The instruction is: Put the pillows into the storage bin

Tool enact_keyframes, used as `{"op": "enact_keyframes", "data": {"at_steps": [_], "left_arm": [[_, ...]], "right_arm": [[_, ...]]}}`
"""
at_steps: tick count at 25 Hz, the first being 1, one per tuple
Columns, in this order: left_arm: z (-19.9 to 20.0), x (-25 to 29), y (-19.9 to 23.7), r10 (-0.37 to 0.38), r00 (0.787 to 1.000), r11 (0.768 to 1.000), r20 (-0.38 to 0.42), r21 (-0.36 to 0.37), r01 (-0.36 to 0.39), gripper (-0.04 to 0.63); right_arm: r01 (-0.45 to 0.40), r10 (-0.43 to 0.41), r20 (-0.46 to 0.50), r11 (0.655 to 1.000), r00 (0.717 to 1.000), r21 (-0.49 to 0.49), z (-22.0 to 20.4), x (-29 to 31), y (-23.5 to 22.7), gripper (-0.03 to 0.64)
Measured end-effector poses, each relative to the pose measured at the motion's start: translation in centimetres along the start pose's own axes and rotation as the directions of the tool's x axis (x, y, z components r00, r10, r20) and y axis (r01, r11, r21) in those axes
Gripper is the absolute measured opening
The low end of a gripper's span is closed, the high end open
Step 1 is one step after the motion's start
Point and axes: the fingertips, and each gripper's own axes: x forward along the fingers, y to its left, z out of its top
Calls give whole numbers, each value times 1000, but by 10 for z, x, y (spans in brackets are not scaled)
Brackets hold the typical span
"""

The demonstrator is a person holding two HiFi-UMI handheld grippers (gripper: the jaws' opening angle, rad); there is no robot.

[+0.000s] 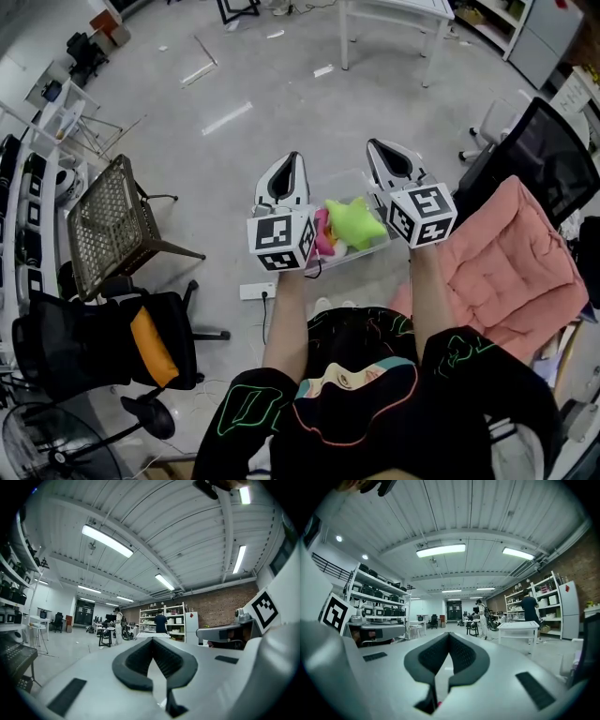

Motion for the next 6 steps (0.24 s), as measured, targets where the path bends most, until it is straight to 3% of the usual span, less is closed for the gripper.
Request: {"op": "enact_keyframes", "data": {"at_steps": [6], "left_arm": [[6,-6,-8,-6,1000,1000,-3,17,6,-6]], "right_arm": [[-3,3,11,1000,1000,-12,12,-7,1,3]]}}
